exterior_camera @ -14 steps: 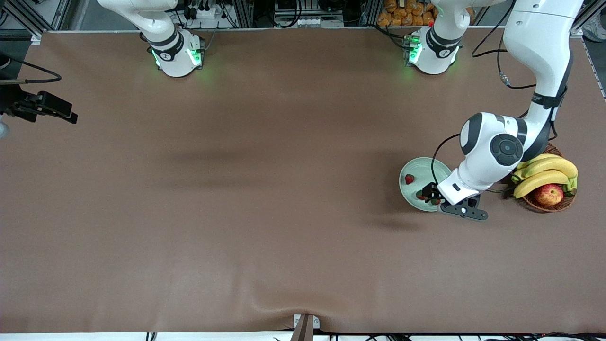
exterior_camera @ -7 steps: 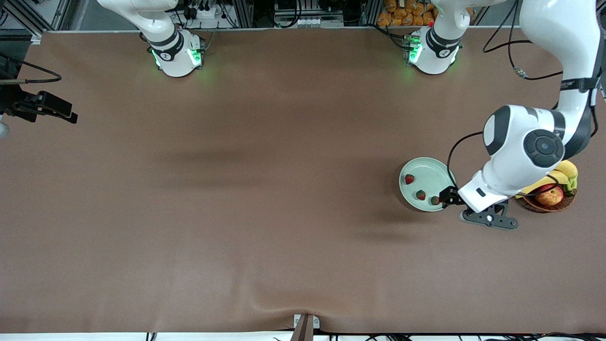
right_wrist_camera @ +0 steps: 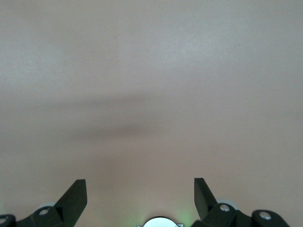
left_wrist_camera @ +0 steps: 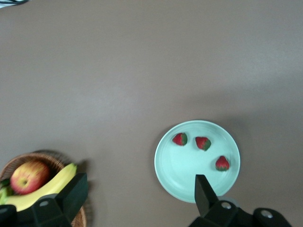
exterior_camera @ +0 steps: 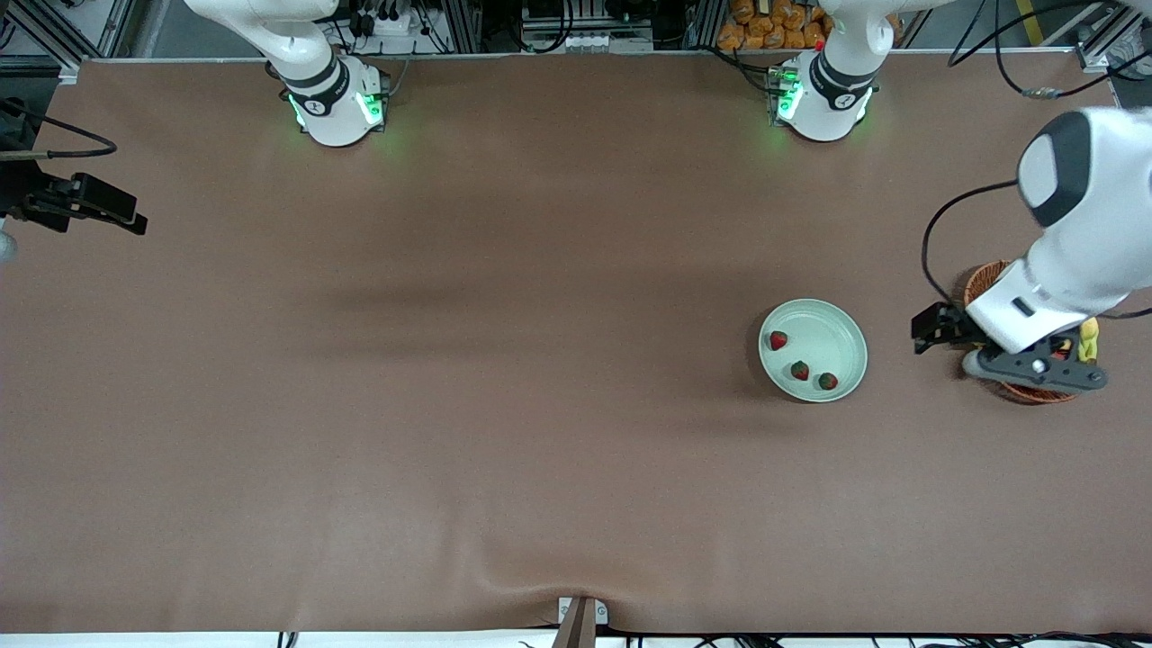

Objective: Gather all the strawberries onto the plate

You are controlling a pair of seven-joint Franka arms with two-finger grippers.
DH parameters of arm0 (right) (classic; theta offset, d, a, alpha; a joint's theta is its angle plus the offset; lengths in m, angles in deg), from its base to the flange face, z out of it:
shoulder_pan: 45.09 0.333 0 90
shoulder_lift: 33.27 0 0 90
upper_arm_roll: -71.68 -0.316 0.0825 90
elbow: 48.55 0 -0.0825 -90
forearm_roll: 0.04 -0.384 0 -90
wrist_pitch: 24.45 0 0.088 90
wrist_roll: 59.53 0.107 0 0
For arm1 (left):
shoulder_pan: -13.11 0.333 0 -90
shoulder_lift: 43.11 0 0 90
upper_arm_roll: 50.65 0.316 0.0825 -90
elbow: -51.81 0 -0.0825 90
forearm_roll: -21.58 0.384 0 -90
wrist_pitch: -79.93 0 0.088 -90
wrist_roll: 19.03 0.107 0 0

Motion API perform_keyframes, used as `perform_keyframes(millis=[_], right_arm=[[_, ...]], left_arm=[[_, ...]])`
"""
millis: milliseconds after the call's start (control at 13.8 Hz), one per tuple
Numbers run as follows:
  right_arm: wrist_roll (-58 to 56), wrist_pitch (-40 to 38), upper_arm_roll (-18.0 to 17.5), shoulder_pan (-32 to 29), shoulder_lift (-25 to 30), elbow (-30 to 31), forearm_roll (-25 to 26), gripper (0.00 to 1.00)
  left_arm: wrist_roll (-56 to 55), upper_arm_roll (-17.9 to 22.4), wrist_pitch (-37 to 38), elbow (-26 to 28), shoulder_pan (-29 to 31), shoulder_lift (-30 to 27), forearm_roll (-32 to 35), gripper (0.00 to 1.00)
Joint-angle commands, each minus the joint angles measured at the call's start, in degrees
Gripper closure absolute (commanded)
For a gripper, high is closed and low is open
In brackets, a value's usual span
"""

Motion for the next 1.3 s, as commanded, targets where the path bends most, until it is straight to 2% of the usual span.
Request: perform_keyframes(millis=[0,72,290,507,724,941,1231], right_arm=[[0.9,-0.8,-0.2,0.1,-0.7,-1.6,1.1,0.00],[0.9,-0.8,-0.2,0.1,-0.7,-1.6,1.1,0.00],[0.9,-0.8,-0.2,0.1,-0.7,-1.6,1.1,0.00],[0.9,-0.8,-0.2,0.0,-0.7,-1.6,1.1,0.00],[0.9,-0.8,-0.2,0.0,-0.8,-1.5,1.2,0.00],[0.9,-0.8,-0.2,0.0,-0.8,-1.6,1.1,0.00],[0.9,-0.8,-0.2,0.0,-0.7,-1.6,1.2,0.00]], left_arm=[[-4.1,0.9,5.1,1.1,-0.2,-5.6,-1.1,0.00],[-7.7,1.4,5.4,0.8,-0.4,-6.3,-1.1,0.00],[-7.9,1.7,8.5,0.0,-0.3,-11.0,-1.3,0.00],[-7.9,2.2,11.0,-5.8,-0.8,-10.4,-2.3,0.00],[-8.1,6.4,12.4,-7.2,-1.2,-10.5,-7.8,0.00],[-7.7,6.7,14.3,-9.6,-2.3,-10.5,-5.9,0.00],[-5.0,6.7,15.5,-9.7,-2.3,-10.5,-4.2,0.00]])
